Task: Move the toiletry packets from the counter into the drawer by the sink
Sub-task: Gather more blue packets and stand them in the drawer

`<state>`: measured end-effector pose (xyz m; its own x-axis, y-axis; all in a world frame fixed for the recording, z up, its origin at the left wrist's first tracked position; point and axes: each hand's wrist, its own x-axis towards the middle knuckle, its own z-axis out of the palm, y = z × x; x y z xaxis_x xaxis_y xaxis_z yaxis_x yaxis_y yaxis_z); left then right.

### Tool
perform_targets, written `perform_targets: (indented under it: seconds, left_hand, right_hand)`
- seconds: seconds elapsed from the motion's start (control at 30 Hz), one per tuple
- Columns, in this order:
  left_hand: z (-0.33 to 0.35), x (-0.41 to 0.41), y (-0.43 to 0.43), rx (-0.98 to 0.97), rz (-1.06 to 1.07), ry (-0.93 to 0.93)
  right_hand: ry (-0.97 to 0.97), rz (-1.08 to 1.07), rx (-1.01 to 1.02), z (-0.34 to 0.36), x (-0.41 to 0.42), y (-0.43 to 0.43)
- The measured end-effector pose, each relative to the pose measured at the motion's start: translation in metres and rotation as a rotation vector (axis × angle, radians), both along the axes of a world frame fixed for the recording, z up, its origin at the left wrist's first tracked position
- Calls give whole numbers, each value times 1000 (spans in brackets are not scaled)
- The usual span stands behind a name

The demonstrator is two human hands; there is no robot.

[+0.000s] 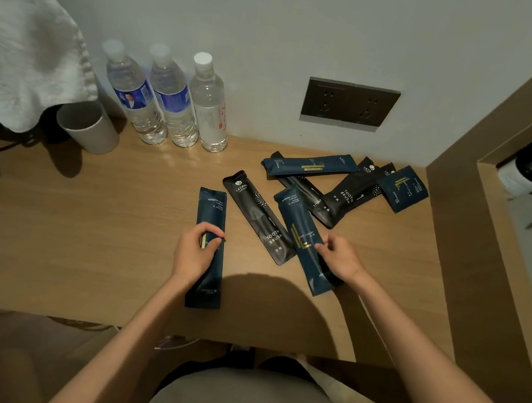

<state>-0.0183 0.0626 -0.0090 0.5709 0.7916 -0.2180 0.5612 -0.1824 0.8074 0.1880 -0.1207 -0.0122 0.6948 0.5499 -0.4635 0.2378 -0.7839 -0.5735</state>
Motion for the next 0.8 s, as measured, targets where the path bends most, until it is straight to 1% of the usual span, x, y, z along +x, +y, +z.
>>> perform_targets:
  seconds: [0.13,0.3,0.4,0.5,0.57,0.67,0.8]
  left_hand:
    - [17,10,-3,-37,-45,-37]
    - [36,36,-14,-32,-153,-117]
    - [51,56,-26,-118,-169,-189]
    - [63,75,-36,-205,-117,-287]
    - [69,84,-39,-225,-84,-340]
    - [73,94,-39,-287,-65,-387]
    - [79,100,-35,-401,-35,-351]
  right_hand:
    - [19,0,29,16,-6,-9]
    - [193,-107,303,53,-21,-14]
    - [293,-131,417,75,-28,-14]
    - [377,-154,494,89,-35,-12]
    - [364,-144,517,92,-35,-11]
    - [279,-103,503,92,-31,-11]
    - [205,-56,466,88,-22,-8]
